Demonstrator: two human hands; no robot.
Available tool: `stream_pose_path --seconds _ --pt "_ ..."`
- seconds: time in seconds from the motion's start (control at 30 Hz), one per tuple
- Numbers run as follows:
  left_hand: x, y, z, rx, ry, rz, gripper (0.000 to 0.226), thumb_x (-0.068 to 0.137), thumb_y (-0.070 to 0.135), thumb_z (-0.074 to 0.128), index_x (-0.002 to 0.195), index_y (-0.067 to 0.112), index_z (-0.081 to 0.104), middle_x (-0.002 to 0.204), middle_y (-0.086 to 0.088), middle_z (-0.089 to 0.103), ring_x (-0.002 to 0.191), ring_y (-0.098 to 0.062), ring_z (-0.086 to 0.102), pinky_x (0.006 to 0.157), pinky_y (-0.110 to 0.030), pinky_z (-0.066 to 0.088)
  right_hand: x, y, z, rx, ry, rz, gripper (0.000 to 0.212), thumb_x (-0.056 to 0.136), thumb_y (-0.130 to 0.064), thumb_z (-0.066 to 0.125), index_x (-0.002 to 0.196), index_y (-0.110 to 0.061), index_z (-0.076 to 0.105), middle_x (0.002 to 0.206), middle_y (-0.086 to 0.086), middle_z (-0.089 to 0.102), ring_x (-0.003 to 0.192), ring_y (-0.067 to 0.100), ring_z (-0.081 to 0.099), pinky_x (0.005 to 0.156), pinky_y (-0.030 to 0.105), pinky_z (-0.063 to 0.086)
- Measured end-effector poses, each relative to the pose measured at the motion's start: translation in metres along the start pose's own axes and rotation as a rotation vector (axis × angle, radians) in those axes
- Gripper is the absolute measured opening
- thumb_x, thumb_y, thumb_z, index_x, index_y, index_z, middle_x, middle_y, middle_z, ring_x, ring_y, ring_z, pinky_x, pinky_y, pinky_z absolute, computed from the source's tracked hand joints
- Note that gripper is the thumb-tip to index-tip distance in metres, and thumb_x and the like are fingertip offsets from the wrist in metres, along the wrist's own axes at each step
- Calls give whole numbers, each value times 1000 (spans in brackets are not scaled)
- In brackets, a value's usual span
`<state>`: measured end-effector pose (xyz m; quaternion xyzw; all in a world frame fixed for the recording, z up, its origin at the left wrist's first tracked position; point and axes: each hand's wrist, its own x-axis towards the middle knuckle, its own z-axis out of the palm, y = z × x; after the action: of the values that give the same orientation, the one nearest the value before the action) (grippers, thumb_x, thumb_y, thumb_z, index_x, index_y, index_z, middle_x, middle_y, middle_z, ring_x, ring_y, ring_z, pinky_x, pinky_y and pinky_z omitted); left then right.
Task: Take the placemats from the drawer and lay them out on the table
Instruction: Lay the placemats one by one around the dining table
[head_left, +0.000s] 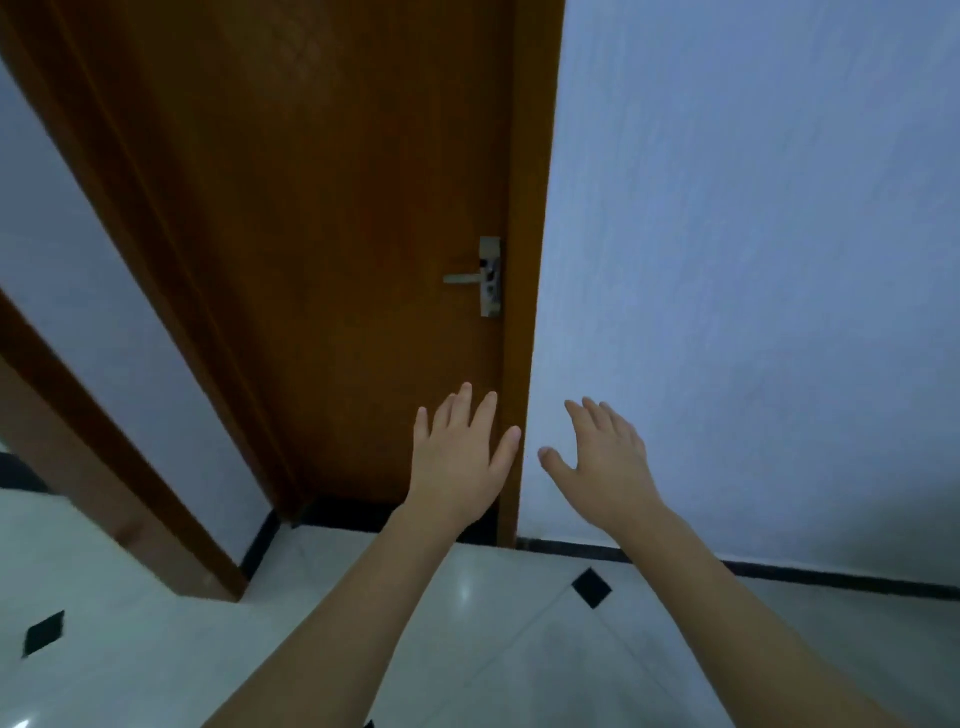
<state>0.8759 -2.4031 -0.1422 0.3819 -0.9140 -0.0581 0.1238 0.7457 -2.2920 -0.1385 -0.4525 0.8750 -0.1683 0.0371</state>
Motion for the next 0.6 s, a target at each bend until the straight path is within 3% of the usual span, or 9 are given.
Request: stream_pose_path --seconds 0.3,0.6 --pt "124 93 42 -154 -95 421 62 100 57 17 154 28 19 162 -3 13 148 -21 12 121 -49 5 52 88 -27 -37 145 329 73 94 -58 39 152 -19 19 161 4 16 149 23 9 121 44 9" --pt "213 226 94 -142 -137 645 65 99 59 14 154 26 19 163 -4 10 149 -20 10 121 -45 3 98 225 -57 7 254 569 72 94 -57 39 152 -19 18 161 4 16 148 23 9 121 43 9"
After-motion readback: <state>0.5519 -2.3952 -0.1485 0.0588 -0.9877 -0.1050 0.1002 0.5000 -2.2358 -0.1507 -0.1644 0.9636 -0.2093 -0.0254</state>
